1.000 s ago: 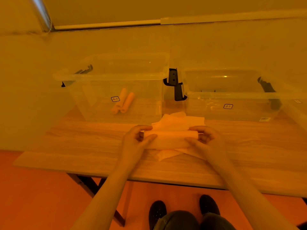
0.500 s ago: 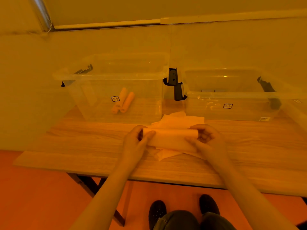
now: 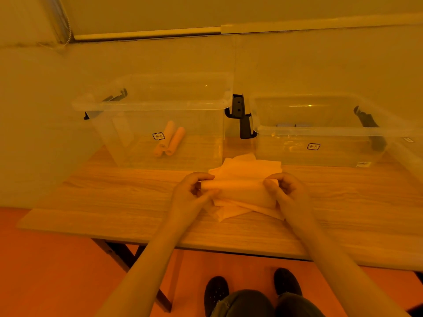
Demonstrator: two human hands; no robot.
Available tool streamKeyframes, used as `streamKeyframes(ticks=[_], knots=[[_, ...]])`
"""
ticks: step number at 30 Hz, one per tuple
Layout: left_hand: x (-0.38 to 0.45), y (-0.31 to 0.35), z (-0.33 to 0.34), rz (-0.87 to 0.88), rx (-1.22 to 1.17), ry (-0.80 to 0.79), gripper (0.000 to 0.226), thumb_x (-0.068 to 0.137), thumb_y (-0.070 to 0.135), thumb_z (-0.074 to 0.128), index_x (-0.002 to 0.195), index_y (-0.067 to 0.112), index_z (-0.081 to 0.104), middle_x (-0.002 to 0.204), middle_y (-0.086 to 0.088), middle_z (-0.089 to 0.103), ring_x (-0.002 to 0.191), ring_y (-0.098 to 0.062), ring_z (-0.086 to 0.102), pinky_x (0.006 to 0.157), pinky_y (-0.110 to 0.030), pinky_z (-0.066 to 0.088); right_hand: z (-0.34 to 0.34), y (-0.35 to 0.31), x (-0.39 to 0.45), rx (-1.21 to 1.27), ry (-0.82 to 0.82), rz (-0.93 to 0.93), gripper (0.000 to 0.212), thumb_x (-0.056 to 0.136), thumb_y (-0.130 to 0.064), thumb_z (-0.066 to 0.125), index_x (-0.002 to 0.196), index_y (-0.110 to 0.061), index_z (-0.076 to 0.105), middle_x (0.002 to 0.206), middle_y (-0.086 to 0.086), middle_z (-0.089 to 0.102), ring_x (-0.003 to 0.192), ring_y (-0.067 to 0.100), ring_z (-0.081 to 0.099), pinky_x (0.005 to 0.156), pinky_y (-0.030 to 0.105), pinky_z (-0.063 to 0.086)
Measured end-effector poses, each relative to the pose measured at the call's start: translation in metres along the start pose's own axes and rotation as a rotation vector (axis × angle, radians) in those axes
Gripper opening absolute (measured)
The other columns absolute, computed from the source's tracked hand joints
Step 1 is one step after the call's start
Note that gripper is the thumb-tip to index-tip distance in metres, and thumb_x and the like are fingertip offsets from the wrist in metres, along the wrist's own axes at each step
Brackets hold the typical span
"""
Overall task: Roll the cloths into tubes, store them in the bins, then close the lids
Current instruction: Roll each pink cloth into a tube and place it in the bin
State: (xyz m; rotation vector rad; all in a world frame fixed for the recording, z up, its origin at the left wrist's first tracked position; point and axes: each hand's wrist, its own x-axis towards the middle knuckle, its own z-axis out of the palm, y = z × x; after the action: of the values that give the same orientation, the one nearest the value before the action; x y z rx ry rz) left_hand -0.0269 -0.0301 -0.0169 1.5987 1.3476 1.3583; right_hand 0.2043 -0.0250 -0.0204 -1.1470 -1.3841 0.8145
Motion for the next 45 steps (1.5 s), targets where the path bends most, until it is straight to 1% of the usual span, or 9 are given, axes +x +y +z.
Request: streamKeyframes(ticks=[5,10,16,19,26,32,36,40,45], knots=[[0.0010,-0.0004,-0.0005,0.039,0.068,0.032,0.027,0.082,0.023,0.073,0.098,0.043,0.063,0.100,0.015,0.065,0.090,-0.010,0.061,0.074,-0.031,0.050,0.0016,-0.0030,-0.0006,0.056,-0.022,0.022,0.028,0.064,-0.031,0.076,0.090,-0.028,0.065,0.098,-0.006,0.069,0.090,0.004,0.066,0.073,0.025,0.056],[0.0014,-0.0005,-0.0019,0.058,0.080,0.024,0.017,0.087,0.026,0.067,0.101,0.034,0.065,0.099,0.012,0.066,0.089,-0.006,0.060,0.073,-0.025,0.048,0.0014,0.0007,0.0003,-0.023,-0.031,-0.007,0.030,0.071,-0.018,0.079,0.092,-0.032,0.063,0.102,-0.011,0.065,0.093,0.002,0.063,0.074,0.026,0.055],[-0.0022,0.0043,-0.0005,0.016,0.013,-0.014,0.033,0.078,0.021,0.076,0.103,0.037,0.063,0.106,0.011,0.064,0.095,-0.007,0.060,0.076,-0.023,0.052,0.0017,-0.0017,-0.0009,-0.018,-0.011,-0.004,0.022,0.075,-0.043,0.064,0.095,-0.033,0.064,0.103,-0.012,0.064,0.093,0.005,0.061,0.069,0.018,0.051],[-0.0025,0.0074,-0.0001,0.023,0.026,-0.017,0.020,0.080,0.020,0.074,0.092,0.032,0.064,0.089,0.010,0.066,0.081,-0.001,0.060,0.067,-0.016,0.048,0.0013,-0.0054,-0.0024,-0.051,-0.006,-0.029,0.015,0.080,-0.042,0.059,0.092,-0.035,0.063,0.097,-0.015,0.063,0.080,-0.002,0.059,0.055,0.013,0.046],[0.0000,0.0014,-0.0008,0.006,0.076,0.037,0.018,0.087,0.026,0.066,0.071,0.022,0.059,0.064,0.011,0.057,0.059,0.000,0.050,0.057,-0.021,0.039,0.0026,-0.0075,-0.0057,-0.065,-0.069,0.019,0.020,0.070,-0.038,0.073,0.081,-0.023,0.064,0.084,-0.007,0.066,0.076,-0.005,0.062,0.059,0.014,0.051],[-0.0017,0.0086,-0.0007,-0.030,-0.065,0.013,0.022,0.082,0.013,0.072,0.092,0.030,0.063,0.088,0.011,0.066,0.079,0.005,0.062,0.067,-0.016,0.050,0.0027,-0.0075,-0.0056,-0.134,-0.108,0.054,0.014,0.083,-0.037,0.065,0.080,-0.024,0.065,0.080,-0.008,0.065,0.070,-0.003,0.060,0.059,0.017,0.046],[-0.0016,0.0084,-0.0002,-0.023,-0.040,0.004,0.031,0.078,0.015,0.076,0.096,0.035,0.061,0.103,0.009,0.065,0.096,-0.008,0.063,0.071,-0.022,0.052,0.0020,-0.0066,-0.0045,-0.098,-0.095,0.068,0.004,0.084,-0.034,0.066,0.086,-0.031,0.065,0.089,-0.011,0.065,0.079,-0.002,0.061,0.061,0.016,0.047],[-0.0008,0.0054,-0.0004,-0.023,-0.012,0.037,0.021,0.077,0.019,0.076,0.089,0.030,0.063,0.099,0.008,0.066,0.094,-0.012,0.062,0.074,-0.031,0.053,0.0009,-0.0080,-0.0033,-0.008,-0.063,0.070,0.032,0.072,-0.035,0.074,0.100,-0.041,0.059,0.098,-0.011,0.067,0.083,0.003,0.065,0.058,0.019,0.052],[-0.0015,0.0058,0.0003,-0.021,0.013,0.032,0.029,0.075,0.021,0.079,0.094,0.034,0.062,0.104,0.010,0.064,0.097,-0.009,0.060,0.075,-0.028,0.053,0.0007,-0.0047,-0.0018,-0.039,-0.092,0.039,0.034,0.076,-0.024,0.073,0.100,-0.043,0.059,0.102,-0.015,0.065,0.092,0.001,0.064,0.068,0.020,0.055]])
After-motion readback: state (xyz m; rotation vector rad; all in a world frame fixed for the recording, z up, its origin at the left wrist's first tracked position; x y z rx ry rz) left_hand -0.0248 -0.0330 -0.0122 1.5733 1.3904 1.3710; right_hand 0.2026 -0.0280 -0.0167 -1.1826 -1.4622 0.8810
